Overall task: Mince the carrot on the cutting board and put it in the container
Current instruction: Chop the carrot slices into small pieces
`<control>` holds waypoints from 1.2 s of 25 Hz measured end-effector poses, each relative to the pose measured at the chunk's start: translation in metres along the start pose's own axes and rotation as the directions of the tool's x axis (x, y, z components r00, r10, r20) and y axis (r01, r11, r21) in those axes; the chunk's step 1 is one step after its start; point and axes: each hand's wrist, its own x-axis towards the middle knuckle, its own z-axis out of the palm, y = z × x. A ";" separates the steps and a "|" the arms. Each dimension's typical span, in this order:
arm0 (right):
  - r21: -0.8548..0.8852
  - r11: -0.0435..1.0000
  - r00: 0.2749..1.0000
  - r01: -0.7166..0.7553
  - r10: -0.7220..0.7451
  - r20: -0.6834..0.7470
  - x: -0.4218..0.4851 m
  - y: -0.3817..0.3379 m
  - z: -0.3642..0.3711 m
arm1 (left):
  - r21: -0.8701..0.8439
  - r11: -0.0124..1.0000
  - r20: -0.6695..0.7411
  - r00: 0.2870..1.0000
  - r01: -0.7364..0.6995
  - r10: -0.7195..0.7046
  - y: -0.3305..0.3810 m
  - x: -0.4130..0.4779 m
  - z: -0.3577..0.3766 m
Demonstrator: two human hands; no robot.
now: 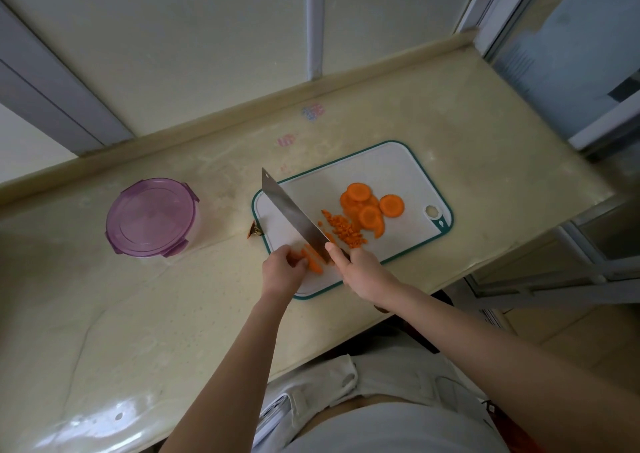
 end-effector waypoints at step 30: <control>-0.134 0.991 0.998 -0.031 0.037 0.044 -0.012 0.002 0.013 | -0.003 0.989 0.056 0.987 0.150 -0.149 0.008 0.011 -0.005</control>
